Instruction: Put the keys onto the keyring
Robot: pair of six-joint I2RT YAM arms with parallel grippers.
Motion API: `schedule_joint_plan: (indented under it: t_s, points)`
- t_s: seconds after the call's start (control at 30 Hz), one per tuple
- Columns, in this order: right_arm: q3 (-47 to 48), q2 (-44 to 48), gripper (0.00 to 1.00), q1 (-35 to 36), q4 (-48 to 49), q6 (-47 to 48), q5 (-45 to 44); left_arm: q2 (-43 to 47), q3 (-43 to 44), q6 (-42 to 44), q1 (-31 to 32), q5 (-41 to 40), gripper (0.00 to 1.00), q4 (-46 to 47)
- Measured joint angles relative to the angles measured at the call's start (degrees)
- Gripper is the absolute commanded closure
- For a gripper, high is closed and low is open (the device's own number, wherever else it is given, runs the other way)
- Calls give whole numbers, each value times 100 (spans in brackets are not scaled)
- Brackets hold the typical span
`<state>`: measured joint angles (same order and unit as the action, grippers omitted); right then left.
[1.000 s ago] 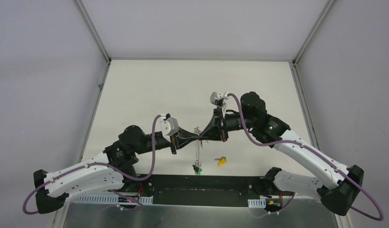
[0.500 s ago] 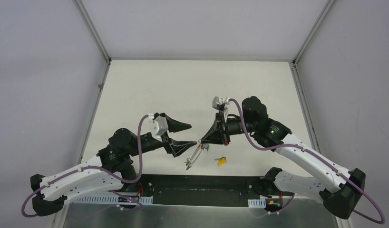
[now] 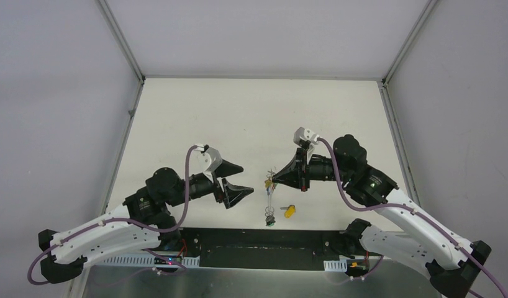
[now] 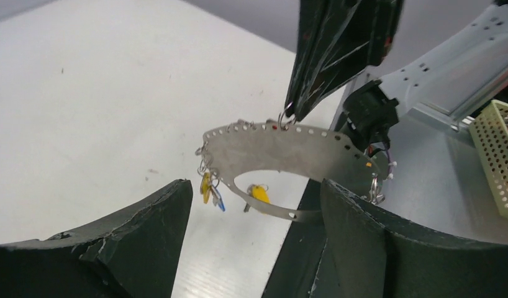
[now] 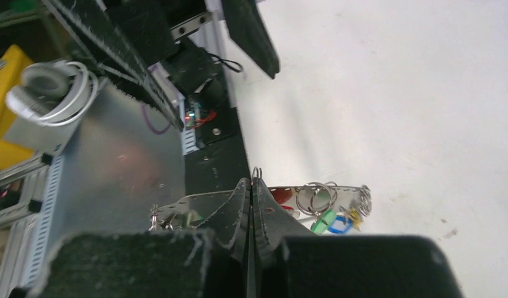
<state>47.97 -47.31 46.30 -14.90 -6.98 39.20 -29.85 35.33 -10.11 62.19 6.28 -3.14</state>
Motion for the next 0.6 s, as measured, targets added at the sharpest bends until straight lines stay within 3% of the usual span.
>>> schedule_joint_plan:
  t_s: [0.17, 0.6]
  points:
    - [0, -11, 100, -245, -328, -125, -734, -518, 55, -658, 0, -448, 22, -551]
    - [-507, -431, 100, -1965, -570, -1108, -1698, -1729, 179, -3244, 0, -1298, 28, -1683]
